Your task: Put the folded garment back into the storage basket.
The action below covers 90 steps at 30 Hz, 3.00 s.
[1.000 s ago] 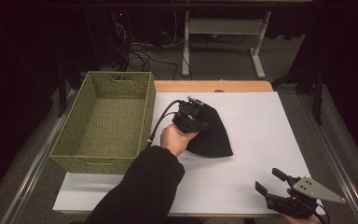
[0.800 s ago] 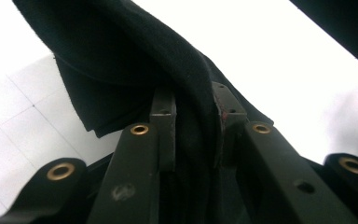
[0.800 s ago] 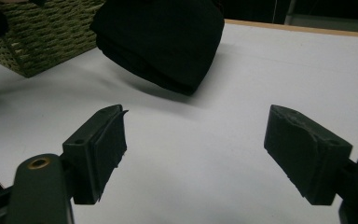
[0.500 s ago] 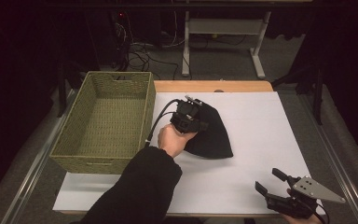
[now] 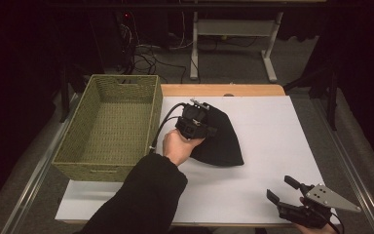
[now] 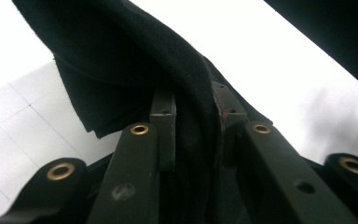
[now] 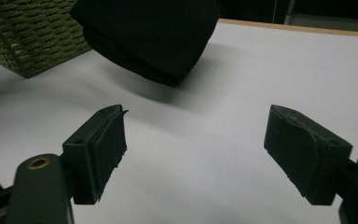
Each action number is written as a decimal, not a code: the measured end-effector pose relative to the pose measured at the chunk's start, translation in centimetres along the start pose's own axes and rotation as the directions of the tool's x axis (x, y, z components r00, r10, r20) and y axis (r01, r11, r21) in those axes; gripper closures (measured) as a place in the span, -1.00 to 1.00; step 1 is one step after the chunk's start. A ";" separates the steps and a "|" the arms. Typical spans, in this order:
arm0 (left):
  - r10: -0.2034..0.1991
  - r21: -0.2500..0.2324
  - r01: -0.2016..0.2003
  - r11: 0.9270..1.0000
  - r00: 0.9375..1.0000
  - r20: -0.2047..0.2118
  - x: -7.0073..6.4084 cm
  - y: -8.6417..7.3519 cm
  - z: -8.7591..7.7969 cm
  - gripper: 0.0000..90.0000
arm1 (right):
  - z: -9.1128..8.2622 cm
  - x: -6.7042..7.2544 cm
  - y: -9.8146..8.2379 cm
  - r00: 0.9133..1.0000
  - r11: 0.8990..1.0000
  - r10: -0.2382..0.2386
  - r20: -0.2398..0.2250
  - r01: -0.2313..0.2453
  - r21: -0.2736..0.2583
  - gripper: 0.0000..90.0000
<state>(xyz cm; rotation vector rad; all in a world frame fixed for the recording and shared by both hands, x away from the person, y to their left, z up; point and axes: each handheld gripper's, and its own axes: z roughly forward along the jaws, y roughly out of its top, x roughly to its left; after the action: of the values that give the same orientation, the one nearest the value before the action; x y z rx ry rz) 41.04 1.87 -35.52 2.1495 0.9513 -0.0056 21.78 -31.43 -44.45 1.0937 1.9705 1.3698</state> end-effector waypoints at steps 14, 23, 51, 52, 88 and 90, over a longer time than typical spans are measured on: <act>0.013 -0.007 -0.013 1.000 1.000 0.007 -0.4 -0.3 -1.3 0.59 | 0.0 0.0 0.0 1.000 1.000 0.002 0.000 -0.002 -0.001 -0.53; 0.034 -0.018 -0.034 0.999 0.999 0.011 -0.5 -0.7 -2.5 0.59 | 0.0 0.0 0.0 1.000 1.000 0.001 0.000 -0.001 0.000 -0.53; 0.060 -0.052 -0.060 0.997 0.998 0.008 0.0 -2.3 -6.5 0.59 | 0.0 0.0 0.0 1.000 1.000 0.000 0.002 0.000 0.002 -0.53; 0.058 -0.055 -0.058 0.997 0.998 0.007 0.1 -2.3 -6.6 0.59 | 0.0 0.0 0.0 1.000 1.000 0.001 0.003 -0.001 0.001 -0.53; 0.035 -0.130 -0.035 0.991 0.999 0.002 1.6 -4.0 -11.7 0.59 | 0.1 0.0 0.0 1.000 1.000 0.002 0.004 -0.002 0.003 -0.53; 0.035 -0.132 -0.035 0.991 0.999 0.001 1.7 -4.1 -11.9 0.59 | 0.1 0.0 0.0 1.000 1.000 0.003 0.004 -0.003 0.003 -0.53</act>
<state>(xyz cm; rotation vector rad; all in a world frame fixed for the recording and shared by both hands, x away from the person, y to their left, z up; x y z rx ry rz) 36.31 12.43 -30.27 2.0432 0.8870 0.0697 21.86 -31.42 -44.47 1.1002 1.9697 1.3653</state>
